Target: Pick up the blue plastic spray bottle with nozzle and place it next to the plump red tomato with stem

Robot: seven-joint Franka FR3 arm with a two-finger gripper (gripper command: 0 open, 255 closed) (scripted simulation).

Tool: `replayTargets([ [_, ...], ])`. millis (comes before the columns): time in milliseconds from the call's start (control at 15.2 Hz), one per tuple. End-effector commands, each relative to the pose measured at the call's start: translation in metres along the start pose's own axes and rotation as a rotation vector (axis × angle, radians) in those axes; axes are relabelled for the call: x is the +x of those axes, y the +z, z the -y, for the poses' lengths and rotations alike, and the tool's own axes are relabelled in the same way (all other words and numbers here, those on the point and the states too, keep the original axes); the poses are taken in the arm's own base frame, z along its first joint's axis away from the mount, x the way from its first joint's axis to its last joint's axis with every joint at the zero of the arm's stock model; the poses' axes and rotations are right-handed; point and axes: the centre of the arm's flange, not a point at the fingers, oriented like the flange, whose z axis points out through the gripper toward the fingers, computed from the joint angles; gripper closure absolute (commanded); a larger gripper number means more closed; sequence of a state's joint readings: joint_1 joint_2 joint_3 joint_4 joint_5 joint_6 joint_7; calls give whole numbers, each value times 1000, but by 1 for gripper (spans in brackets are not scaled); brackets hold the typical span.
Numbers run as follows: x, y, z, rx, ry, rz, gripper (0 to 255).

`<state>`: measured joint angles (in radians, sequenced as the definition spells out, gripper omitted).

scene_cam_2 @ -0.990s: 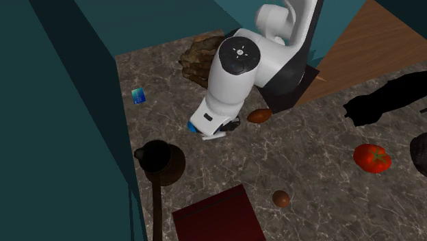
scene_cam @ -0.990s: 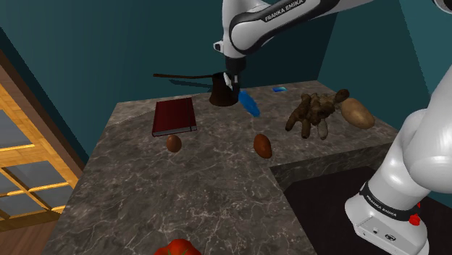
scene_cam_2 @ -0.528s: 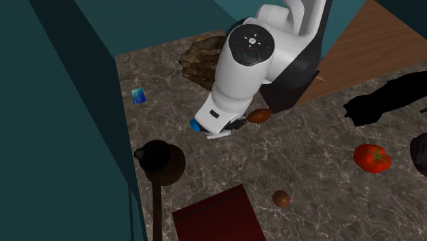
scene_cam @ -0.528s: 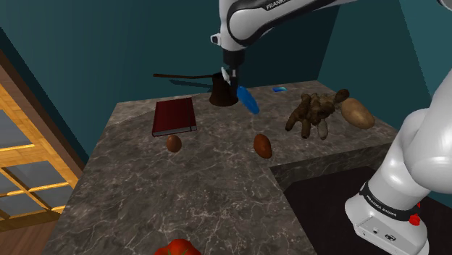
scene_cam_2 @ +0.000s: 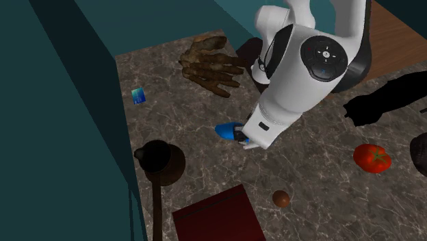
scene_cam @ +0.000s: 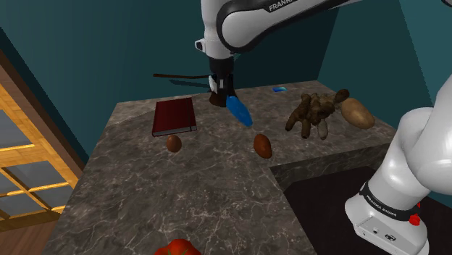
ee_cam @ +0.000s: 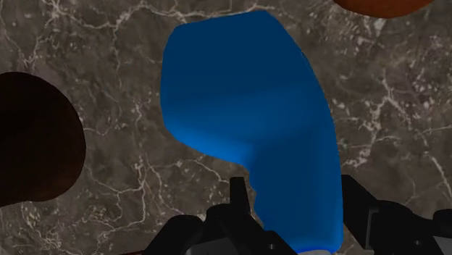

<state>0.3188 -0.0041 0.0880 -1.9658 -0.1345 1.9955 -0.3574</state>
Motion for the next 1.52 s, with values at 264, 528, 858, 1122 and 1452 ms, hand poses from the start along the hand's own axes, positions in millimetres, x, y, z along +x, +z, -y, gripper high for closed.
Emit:
replayTargets([
  [264, 31, -9, 73, 0, 2, 0, 255],
  [528, 52, -16, 121, 0, 2, 0, 255],
  [858, 78, -24, 181, 0, 2, 0, 255],
  [1122, 99, -31, 229, 0, 2, 0, 255],
  [1452, 125, -39, 289, 0, 2, 0, 255],
])
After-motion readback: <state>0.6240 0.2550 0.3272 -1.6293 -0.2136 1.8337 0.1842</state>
